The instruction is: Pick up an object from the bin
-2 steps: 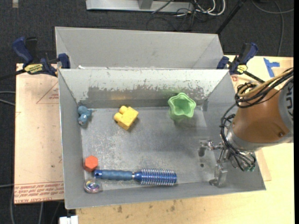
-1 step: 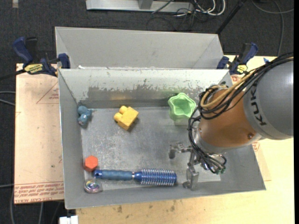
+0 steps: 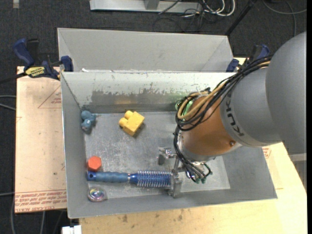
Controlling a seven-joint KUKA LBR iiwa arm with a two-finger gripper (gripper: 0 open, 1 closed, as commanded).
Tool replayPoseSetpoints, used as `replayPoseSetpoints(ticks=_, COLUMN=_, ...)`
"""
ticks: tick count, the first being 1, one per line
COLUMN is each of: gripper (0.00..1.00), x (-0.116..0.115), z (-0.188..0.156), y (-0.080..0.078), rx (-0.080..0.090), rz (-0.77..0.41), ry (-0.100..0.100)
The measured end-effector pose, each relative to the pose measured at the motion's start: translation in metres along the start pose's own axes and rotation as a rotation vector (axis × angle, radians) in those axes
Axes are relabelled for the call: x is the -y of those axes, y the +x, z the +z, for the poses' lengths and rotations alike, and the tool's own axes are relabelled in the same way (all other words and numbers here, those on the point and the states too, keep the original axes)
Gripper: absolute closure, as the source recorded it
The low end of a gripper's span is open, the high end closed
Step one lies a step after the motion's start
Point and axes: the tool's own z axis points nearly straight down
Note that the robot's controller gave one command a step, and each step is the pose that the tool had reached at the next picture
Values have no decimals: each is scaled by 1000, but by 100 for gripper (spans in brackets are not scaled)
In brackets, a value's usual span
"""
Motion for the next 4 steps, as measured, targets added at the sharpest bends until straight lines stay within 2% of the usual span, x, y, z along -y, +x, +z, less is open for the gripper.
replayPoseSetpoints(ticks=1, gripper=100, x=1, z=0, y=2, rx=-5, rz=1, ry=0)
replayPoseSetpoints(ticks=2, gripper=100, x=16, z=-124, y=-12, rx=4, rz=-6, ry=0)
replayPoseSetpoints(ticks=3, gripper=100, x=5, z=-138, y=-7, rx=-3, rz=-84, ry=-1)
replayPoseSetpoints(ticks=4, gripper=0, x=5, z=-138, y=-7, rx=-4, rz=-85, ry=0)
